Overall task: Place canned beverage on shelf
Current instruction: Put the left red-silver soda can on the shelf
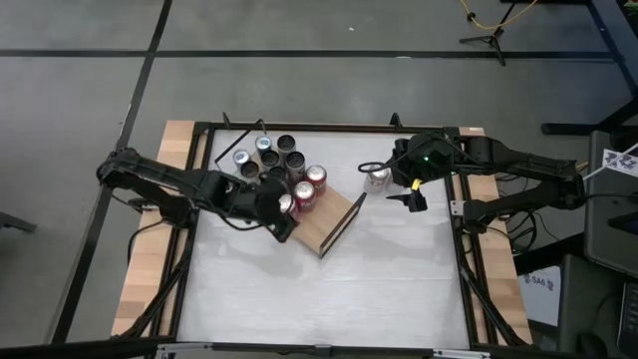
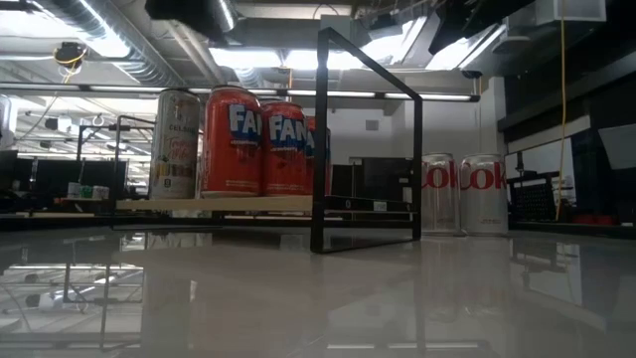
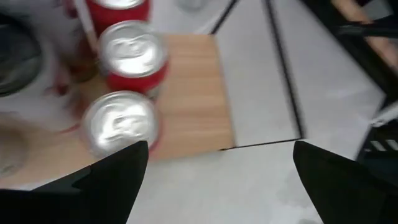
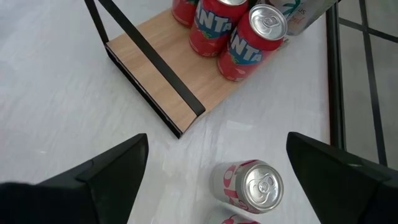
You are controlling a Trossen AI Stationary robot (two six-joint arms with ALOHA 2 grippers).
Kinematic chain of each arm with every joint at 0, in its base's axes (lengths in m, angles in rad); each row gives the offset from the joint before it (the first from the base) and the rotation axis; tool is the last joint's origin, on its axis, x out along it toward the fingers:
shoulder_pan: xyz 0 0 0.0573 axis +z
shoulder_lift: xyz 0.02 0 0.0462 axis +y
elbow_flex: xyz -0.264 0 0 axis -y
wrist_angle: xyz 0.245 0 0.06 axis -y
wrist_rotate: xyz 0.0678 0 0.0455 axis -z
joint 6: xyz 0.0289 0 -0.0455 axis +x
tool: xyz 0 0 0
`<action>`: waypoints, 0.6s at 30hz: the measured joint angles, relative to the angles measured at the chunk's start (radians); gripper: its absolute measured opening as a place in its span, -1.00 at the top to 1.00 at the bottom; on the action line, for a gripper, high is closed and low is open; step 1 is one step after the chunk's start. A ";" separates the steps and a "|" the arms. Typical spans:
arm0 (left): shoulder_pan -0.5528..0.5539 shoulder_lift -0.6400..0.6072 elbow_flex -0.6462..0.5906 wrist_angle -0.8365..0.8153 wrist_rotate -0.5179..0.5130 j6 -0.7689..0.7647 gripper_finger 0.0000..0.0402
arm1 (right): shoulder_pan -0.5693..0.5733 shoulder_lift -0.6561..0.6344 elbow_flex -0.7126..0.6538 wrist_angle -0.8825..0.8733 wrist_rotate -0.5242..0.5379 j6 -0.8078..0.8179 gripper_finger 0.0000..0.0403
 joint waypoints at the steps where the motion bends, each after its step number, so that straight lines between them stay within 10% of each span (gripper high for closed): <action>1: -0.010 0.000 0.000 0.022 -0.005 0.006 -0.96 | 0.000 0.000 0.000 0.000 0.000 0.000 -0.88; 18: -0.066 0.001 0.000 0.356 -0.093 0.375 -0.96 | 0.000 0.000 0.000 0.053 0.000 0.000 -0.88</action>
